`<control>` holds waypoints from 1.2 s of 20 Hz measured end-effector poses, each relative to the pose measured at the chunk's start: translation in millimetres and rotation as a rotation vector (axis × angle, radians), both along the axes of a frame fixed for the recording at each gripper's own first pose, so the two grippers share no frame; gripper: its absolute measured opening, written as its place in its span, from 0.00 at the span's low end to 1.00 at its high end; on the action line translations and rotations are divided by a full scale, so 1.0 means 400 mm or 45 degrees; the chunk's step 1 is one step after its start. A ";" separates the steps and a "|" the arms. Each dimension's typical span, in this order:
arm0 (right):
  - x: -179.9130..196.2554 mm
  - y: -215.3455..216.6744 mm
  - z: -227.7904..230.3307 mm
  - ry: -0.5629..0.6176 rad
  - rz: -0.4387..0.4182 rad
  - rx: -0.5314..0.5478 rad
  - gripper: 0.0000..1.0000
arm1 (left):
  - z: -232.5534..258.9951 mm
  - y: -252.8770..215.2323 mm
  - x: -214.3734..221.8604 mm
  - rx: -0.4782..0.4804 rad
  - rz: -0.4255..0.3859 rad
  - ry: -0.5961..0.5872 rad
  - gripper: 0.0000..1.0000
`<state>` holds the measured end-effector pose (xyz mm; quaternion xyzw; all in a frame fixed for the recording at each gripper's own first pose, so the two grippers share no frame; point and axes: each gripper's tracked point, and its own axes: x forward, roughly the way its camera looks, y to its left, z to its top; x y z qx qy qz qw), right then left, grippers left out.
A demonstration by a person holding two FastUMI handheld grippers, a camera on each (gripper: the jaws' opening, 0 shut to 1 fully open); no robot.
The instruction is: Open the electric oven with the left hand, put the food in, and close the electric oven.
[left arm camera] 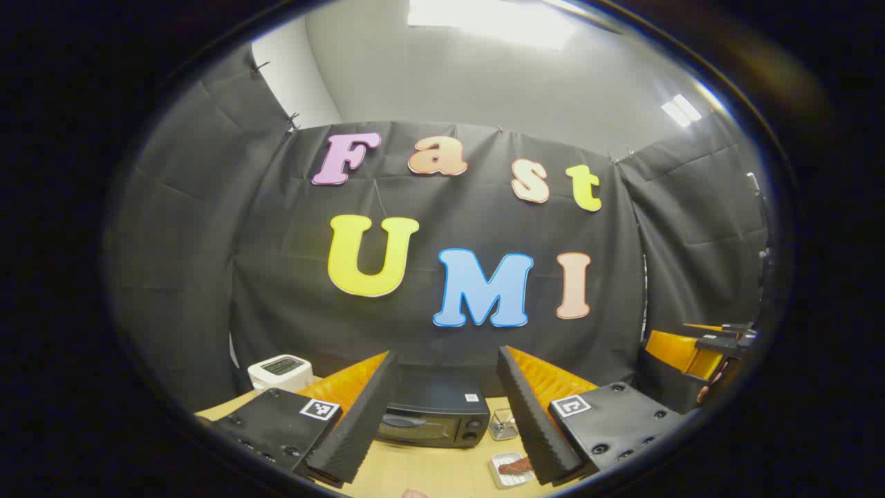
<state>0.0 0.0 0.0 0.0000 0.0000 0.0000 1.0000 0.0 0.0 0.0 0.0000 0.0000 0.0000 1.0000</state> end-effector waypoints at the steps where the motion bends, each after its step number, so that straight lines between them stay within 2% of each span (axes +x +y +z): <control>1: 0.000 0.000 0.001 -0.001 0.003 0.002 0.98 | 0.002 -0.002 -0.002 0.003 0.001 -0.007 0.98; 13: 0.027 0.000 0.003 -0.004 0.037 0.004 0.98 | 0.002 0.008 -0.006 0.017 0.053 0.002 0.98; 17: 0.030 -0.001 0.002 -0.003 0.037 -0.002 0.98 | -0.010 0.005 -0.001 0.012 0.041 0.015 0.99; 18: 0.030 -0.002 0.001 -0.003 0.031 -0.004 0.98 | -0.014 0.005 0.002 0.010 0.036 0.023 0.96; 19: 0.029 -0.002 0.000 0.001 0.027 -0.005 0.98 | -0.020 0.006 0.007 0.008 0.030 0.032 0.99; 24: 0.032 0.000 -0.018 0.018 0.027 -0.018 0.98 | -0.062 0.023 0.038 0.003 0.019 0.069 0.98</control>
